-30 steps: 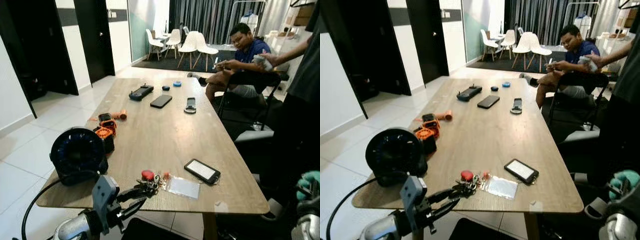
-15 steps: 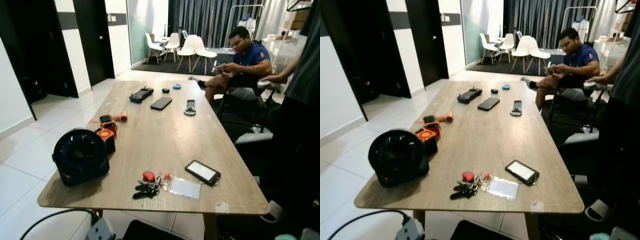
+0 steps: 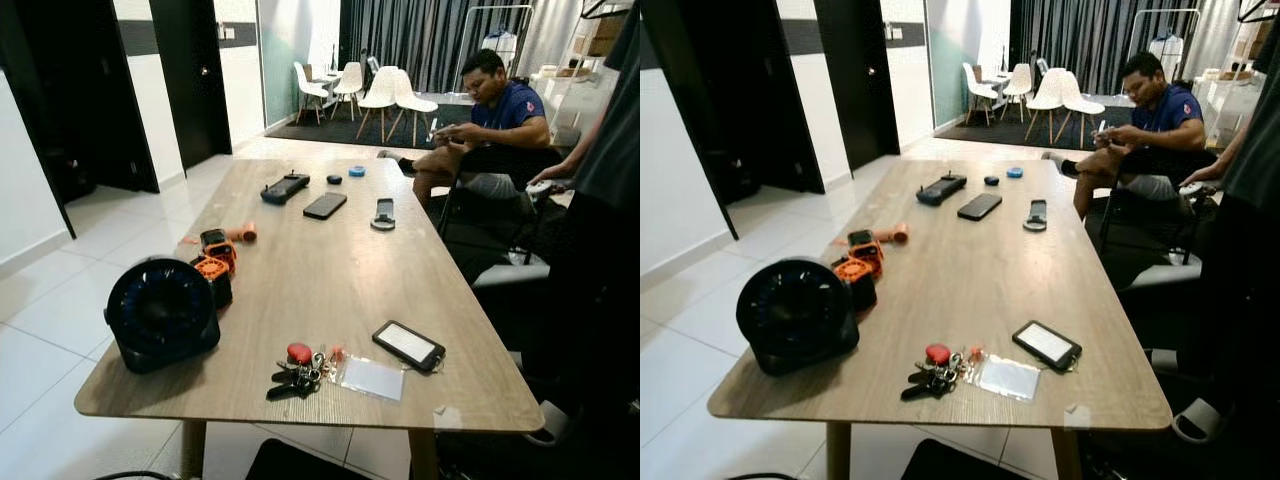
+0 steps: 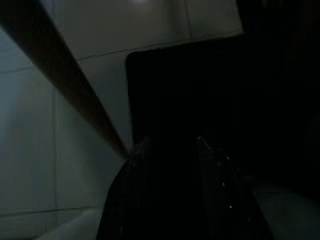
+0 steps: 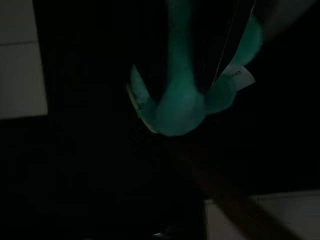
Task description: Hang keys on a hook
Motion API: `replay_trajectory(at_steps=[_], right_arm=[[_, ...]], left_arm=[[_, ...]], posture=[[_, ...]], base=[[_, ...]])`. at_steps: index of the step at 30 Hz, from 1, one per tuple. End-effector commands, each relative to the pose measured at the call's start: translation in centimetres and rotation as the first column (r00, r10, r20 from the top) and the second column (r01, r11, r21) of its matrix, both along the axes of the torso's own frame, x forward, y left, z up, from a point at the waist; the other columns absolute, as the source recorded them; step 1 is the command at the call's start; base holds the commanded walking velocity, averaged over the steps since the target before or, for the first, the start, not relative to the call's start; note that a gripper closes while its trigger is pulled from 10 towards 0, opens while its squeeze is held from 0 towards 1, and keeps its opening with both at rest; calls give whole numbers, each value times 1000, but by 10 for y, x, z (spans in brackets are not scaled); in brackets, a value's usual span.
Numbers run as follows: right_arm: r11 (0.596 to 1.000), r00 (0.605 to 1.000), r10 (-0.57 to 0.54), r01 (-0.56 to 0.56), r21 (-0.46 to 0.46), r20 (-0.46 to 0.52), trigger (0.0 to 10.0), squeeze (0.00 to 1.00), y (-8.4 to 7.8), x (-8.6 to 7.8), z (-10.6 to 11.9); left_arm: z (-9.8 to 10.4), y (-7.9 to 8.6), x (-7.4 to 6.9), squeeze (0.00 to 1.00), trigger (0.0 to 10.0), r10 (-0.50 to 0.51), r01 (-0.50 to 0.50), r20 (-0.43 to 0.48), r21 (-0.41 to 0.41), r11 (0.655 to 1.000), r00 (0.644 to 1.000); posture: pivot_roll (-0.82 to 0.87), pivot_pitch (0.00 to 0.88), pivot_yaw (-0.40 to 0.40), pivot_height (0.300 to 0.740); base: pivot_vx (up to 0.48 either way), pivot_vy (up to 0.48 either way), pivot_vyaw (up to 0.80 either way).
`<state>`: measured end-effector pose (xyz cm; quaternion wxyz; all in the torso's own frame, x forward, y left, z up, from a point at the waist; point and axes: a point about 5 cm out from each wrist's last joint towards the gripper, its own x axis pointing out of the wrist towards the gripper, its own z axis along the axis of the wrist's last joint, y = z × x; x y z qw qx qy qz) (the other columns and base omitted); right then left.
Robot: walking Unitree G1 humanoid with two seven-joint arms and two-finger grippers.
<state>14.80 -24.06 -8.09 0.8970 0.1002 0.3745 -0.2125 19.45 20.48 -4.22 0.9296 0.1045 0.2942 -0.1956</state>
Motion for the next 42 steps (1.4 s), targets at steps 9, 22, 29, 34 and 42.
replay_trajectory(at_steps=[9,22,29,34,42], right_arm=[[990,992,119,-122,66,45,10000,0,22,27,4],[947,951,309,-311,86,32,10000,0,44,38,4],[948,953,298,-302,103,48,10000,0,45,37,4],[945,952,304,-307,114,42,10000,0,47,35,3],[941,949,314,-315,123,32,10000,0,49,31,0]], left_arm=[[-11,-13,10,0,10000,211,-213,-54,-42,976,976],[-18,-22,11,0,10000,138,-132,-78,69,989,987],[-19,-23,11,0,10000,124,-120,-75,56,991,989],[-20,-24,10,0,10000,131,-130,-96,19,991,987],[-22,-22,7,0,10000,151,-152,-105,2,988,983]], posture=[[40,33,21,740],[37,33,20,740],[43,23,24,740],[43,23,24,740],[44,13,21,740]], base=[[0,0,0],[0,0,0],[0,0,0],[0,0,0],[0,0,0]])
